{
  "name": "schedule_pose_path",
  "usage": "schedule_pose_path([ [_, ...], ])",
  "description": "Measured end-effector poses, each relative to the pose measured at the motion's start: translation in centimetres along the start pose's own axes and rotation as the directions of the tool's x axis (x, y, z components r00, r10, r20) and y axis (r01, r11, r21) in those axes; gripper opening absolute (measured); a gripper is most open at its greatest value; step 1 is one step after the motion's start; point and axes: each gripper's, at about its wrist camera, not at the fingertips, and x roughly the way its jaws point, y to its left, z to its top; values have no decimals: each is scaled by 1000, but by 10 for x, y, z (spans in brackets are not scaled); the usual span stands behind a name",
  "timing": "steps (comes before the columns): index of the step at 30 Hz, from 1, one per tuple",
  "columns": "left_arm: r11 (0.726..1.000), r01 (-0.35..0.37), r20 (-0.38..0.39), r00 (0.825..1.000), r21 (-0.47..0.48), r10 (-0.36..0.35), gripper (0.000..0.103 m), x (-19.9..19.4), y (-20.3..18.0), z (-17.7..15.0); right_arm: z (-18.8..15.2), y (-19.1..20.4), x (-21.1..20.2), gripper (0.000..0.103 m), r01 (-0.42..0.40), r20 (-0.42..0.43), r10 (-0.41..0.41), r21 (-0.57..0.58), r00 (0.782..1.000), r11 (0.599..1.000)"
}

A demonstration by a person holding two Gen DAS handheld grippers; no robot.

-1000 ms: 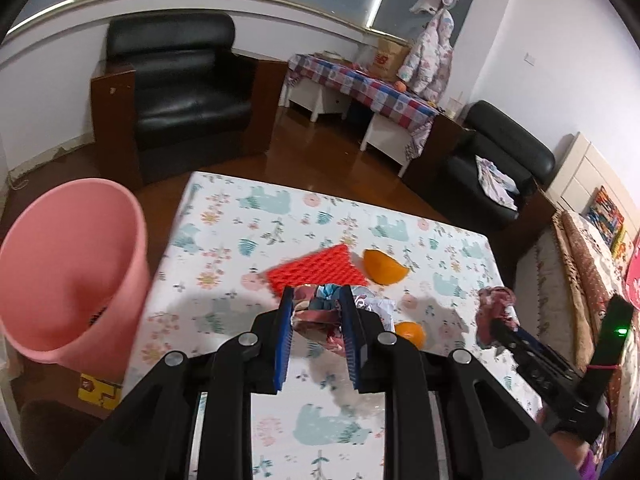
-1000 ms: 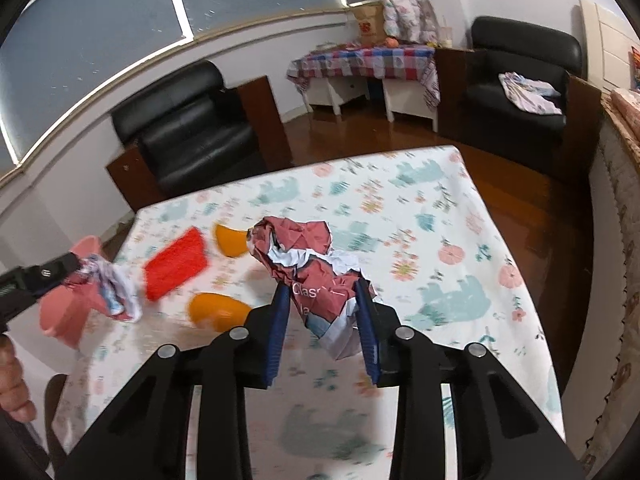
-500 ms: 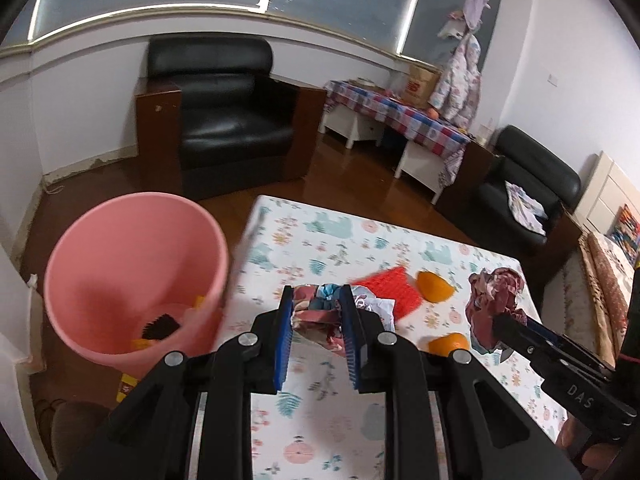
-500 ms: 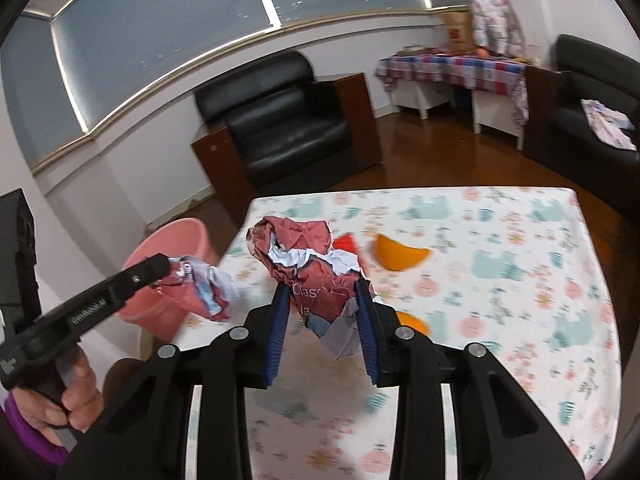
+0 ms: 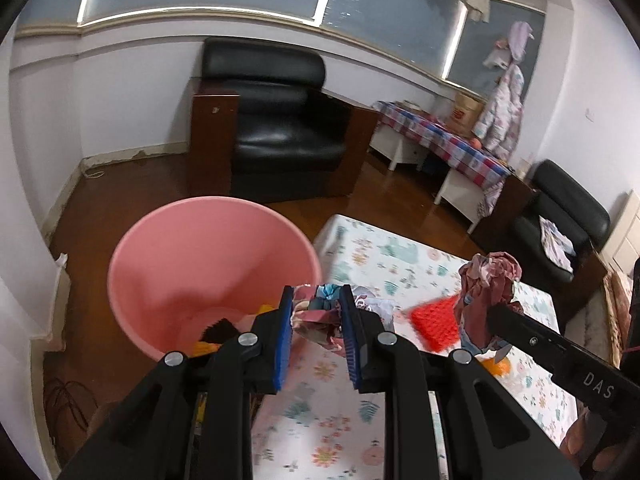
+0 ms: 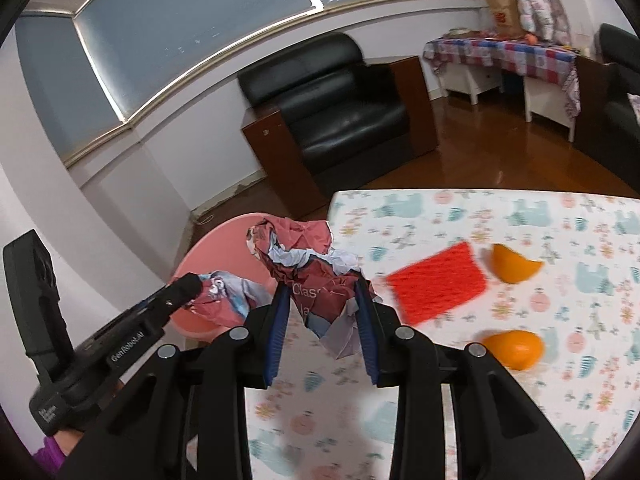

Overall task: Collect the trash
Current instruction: 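Carry both bags over the pink bucket with both tools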

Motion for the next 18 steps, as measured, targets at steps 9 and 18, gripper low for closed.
schedule_pose_path([
  [9,995,-90,54,994,-30,92,22,-7,40,6,6,47,38,33,-69,-66,67,-33,996,997],
  [18,987,-149,40,988,-67,152,22,4,78,7,7,73,73,33,-105,-141,100,-29,985,994],
])
